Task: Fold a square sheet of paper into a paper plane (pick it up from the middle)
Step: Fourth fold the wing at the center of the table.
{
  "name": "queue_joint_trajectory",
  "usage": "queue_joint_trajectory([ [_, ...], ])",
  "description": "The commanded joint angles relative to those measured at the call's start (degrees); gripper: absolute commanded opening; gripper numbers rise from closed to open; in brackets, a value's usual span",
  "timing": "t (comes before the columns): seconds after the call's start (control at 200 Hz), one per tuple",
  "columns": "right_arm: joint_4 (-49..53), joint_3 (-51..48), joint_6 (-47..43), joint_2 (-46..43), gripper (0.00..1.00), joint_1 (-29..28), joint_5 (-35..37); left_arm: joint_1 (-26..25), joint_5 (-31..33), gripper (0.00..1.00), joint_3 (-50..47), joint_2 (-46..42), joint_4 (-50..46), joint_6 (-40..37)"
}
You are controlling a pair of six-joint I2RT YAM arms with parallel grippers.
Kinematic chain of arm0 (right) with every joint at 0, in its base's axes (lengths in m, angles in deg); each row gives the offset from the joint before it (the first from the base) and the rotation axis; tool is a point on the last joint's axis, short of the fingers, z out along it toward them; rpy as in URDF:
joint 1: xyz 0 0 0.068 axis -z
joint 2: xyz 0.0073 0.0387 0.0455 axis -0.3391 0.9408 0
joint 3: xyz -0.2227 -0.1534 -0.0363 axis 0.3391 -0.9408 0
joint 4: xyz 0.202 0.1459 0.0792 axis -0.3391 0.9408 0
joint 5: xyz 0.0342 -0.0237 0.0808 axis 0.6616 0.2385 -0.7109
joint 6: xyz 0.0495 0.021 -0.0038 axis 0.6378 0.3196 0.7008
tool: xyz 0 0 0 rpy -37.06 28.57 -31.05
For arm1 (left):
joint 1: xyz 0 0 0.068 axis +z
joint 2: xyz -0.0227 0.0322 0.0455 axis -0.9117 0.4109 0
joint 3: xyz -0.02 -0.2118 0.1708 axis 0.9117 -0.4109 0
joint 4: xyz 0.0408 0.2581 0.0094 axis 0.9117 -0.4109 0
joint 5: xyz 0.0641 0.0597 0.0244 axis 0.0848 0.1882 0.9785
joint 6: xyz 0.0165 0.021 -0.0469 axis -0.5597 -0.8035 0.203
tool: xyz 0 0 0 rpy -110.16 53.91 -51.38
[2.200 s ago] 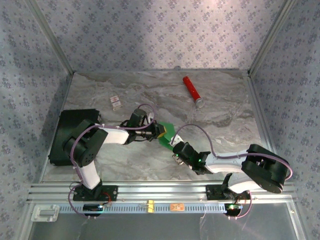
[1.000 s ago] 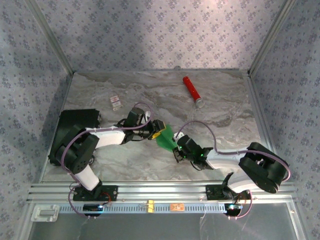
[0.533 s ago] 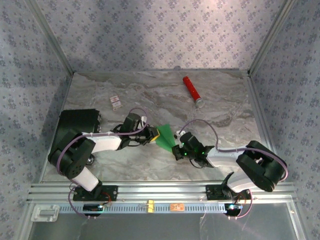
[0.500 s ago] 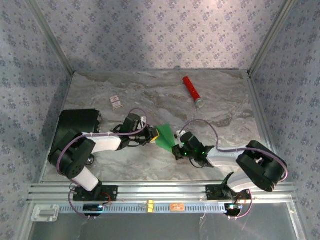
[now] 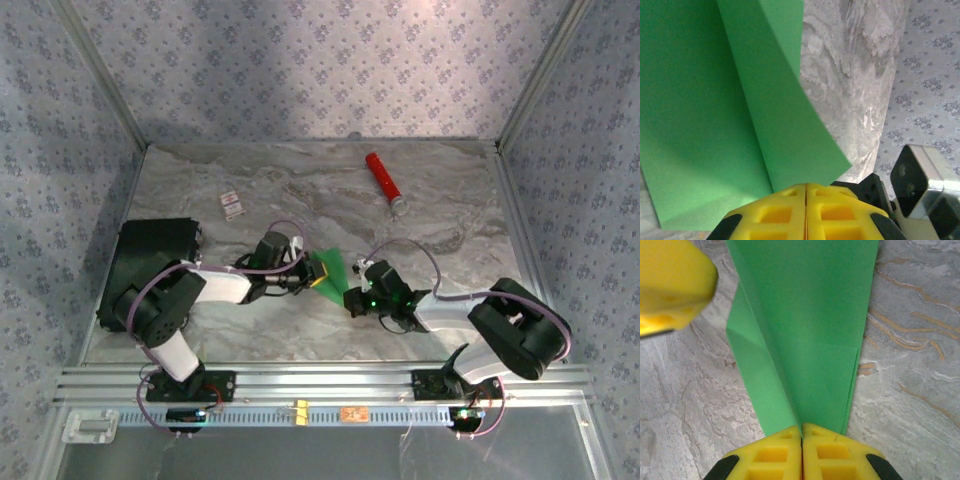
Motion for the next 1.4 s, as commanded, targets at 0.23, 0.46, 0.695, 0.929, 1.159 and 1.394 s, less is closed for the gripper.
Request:
queue_joint_trajectory([
  [0.23, -0.4, -1.3, 4.2, 3.3, 0.09, 2.0, -4.6, -2.4, -0.1, 0.08, 4.1, 3.9, 4.8, 1.1],
  [0.46, -1.0, -1.7, 4.5, 3.7, 0.09, 2.7, -5.2, -2.6, 0.9, 0.08, 4.6, 5.5, 4.1, 0.7],
  [0.695, -1.0, -1.7, 6.9, 3.8, 0.09, 3.2, -5.8, -2.9, 2.4, 0.08, 4.6, 6.1, 3.2, 0.0],
  [0.929, -0.6, -1.7, 7.5, 3.8, 0.09, 3.6, -6.1, -2.9, 2.4, 0.08, 4.8, 7.5, 3.5, -0.1],
  [1.159, 0.1, -1.5, 7.5, 3.8, 0.09, 3.8, -6.6, -3.0, 2.2, 0.09, 6.0, 8.8, 3.6, -0.4],
  [1.394, 0.7, -1.2, 7.5, 4.0, 0.08, 4.2, -6.8, -3.0, 2.4, 0.09, 6.7, 9.2, 2.5, -0.6],
])
